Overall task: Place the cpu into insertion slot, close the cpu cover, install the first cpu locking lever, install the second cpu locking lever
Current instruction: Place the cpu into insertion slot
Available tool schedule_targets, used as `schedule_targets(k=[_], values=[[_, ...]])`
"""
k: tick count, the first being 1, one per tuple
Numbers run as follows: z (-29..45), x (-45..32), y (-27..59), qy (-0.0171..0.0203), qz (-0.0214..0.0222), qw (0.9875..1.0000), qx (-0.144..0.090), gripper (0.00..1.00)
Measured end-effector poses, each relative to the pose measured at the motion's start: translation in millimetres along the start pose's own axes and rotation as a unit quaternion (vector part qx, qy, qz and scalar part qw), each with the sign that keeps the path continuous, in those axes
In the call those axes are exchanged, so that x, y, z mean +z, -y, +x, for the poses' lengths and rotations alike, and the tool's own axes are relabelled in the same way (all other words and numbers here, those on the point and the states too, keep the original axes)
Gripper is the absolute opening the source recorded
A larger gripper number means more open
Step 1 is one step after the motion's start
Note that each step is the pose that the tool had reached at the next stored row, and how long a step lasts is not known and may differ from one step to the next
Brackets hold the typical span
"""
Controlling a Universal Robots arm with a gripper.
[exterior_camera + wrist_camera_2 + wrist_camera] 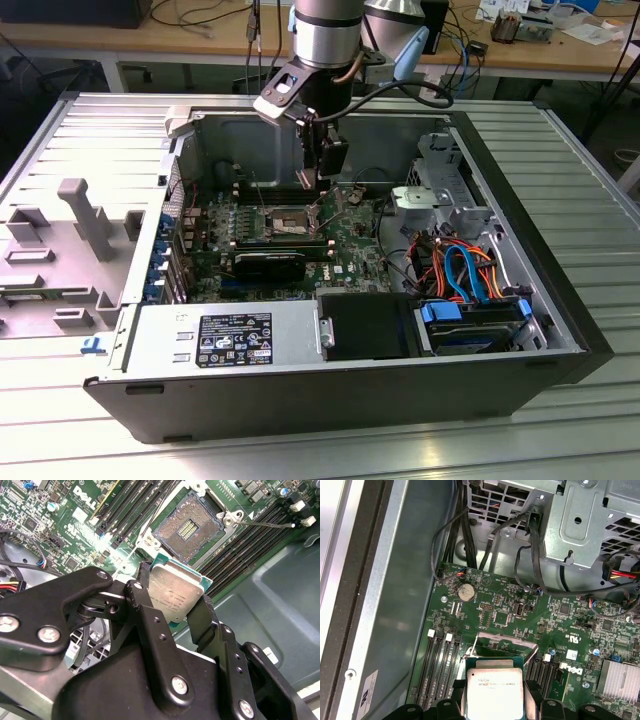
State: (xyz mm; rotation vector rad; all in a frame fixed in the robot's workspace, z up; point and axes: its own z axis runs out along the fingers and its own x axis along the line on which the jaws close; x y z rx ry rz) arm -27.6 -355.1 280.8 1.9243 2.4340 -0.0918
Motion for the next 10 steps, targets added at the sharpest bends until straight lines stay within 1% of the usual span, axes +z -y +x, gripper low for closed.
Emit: schedule_targets(k=[10], values=[[0.0,0.3,0.0,-0.0001,0.0002,1.0000,0.004,0.54]])
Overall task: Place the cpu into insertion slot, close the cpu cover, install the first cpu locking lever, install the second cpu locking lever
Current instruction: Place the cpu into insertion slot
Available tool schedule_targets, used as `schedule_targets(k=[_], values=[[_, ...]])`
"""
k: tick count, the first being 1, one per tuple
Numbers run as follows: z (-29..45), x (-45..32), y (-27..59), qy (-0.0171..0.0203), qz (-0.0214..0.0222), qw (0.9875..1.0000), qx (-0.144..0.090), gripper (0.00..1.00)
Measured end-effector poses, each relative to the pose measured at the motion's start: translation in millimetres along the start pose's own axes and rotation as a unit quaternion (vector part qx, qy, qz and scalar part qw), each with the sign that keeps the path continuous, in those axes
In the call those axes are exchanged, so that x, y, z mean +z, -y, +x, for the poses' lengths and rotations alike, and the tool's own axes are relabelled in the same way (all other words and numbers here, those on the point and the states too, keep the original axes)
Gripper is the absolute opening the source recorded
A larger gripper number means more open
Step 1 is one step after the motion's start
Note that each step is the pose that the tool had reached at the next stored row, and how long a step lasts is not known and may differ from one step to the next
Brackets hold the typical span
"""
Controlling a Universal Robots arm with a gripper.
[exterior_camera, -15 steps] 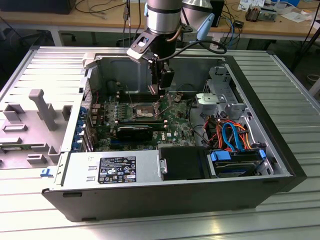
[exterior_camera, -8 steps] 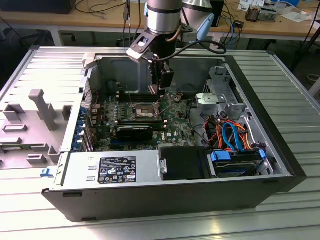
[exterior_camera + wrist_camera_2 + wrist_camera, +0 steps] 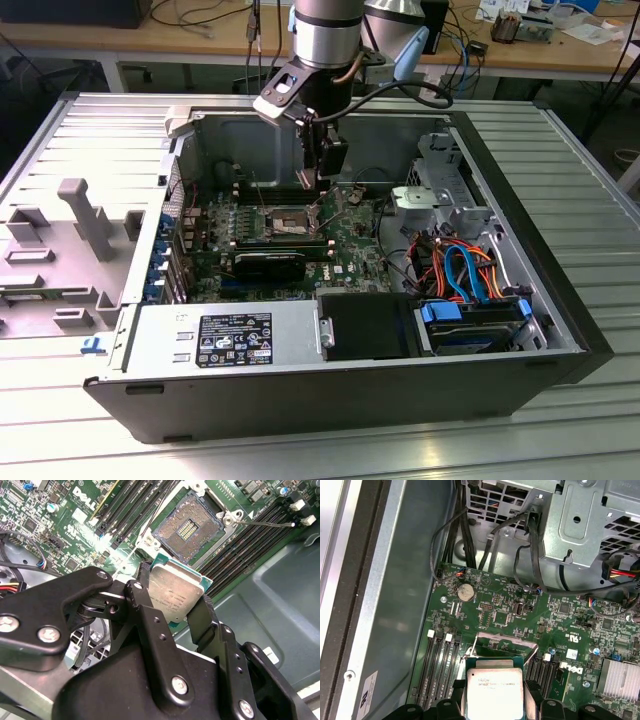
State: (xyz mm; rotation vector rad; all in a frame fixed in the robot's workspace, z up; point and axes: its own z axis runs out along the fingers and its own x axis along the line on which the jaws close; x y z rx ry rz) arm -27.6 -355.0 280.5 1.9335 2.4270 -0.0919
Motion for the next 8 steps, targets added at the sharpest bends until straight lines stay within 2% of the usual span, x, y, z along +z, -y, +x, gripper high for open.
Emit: schedule_targets(k=[8], values=[[0.0,0.3,0.0,-0.0001,0.0002,1.0000,0.003,0.54]])
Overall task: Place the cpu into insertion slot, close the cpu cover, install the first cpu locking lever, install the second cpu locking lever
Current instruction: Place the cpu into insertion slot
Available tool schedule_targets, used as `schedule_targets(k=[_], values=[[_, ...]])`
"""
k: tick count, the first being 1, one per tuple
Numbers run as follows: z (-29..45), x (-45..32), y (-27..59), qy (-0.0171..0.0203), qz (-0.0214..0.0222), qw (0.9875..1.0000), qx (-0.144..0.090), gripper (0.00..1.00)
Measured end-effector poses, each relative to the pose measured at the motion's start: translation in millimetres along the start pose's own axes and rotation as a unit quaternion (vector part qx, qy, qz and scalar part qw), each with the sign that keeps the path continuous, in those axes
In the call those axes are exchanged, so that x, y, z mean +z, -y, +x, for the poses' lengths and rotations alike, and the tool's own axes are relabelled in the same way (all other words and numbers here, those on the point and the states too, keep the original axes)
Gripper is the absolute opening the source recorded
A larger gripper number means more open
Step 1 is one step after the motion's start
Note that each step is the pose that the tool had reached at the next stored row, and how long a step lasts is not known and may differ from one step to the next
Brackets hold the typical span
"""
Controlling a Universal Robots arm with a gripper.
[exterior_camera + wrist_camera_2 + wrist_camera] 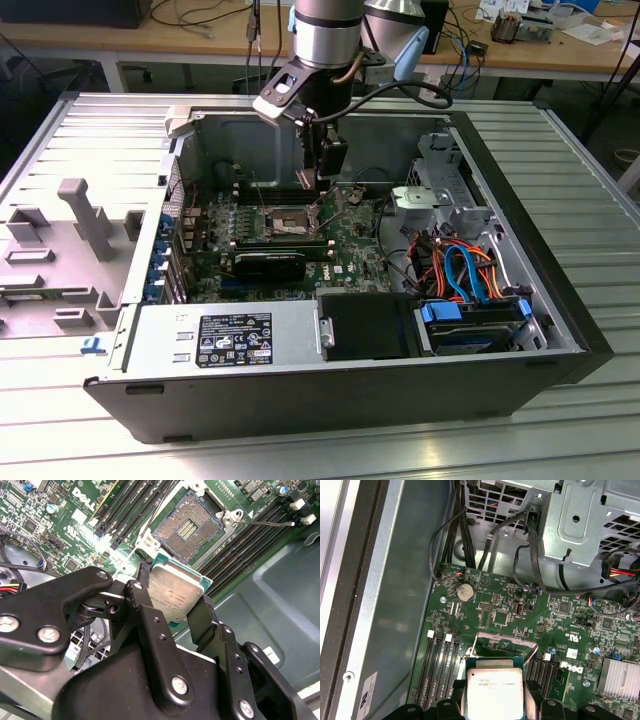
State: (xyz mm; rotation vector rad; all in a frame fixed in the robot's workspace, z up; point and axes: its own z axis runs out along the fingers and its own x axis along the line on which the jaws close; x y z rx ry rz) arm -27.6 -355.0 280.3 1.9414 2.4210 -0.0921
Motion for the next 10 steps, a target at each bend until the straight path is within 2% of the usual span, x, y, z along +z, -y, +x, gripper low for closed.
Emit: schedule_targets(k=[10], values=[[0.0,0.4,0.0,-0.0001,0.0002,1.0000,0.003,0.54]])
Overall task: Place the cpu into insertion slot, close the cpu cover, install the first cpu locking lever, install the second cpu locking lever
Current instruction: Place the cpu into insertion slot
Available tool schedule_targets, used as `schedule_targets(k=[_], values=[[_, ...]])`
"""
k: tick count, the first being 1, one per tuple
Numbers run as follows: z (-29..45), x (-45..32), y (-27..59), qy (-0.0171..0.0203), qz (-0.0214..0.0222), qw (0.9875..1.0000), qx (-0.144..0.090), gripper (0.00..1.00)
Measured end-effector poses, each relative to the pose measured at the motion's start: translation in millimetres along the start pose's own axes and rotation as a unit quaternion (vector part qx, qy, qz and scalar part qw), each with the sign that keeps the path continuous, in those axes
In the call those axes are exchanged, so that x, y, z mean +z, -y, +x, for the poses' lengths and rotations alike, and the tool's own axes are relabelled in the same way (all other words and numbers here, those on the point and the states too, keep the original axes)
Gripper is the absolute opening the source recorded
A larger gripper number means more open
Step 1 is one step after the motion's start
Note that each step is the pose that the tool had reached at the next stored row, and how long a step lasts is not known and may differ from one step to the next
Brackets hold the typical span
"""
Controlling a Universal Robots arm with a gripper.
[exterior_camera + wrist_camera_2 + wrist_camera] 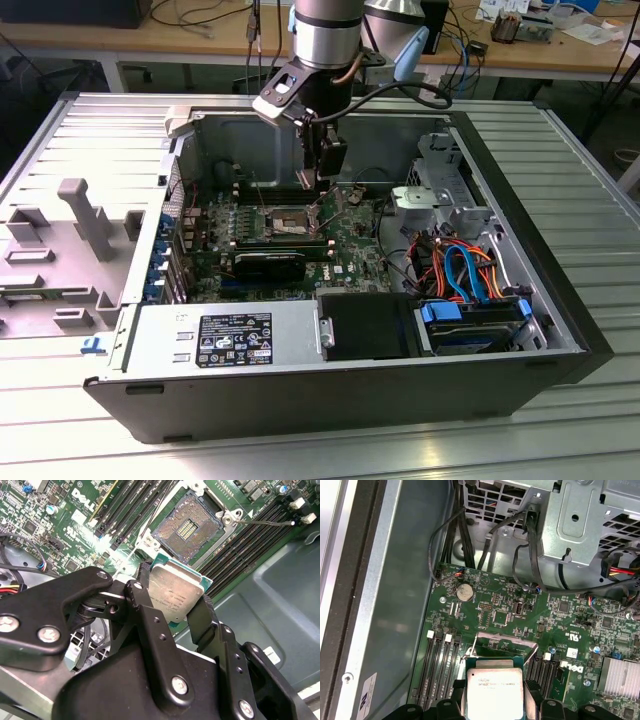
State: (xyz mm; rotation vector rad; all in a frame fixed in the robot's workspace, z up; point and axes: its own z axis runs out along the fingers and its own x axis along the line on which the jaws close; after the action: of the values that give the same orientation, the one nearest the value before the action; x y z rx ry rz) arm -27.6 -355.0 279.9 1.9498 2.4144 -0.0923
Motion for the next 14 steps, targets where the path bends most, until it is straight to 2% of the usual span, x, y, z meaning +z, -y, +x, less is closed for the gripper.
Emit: schedule_targets(k=[14], values=[[0.1,0.9,0.0,-0.0001,0.0005,1.0000,0.007,0.54]])
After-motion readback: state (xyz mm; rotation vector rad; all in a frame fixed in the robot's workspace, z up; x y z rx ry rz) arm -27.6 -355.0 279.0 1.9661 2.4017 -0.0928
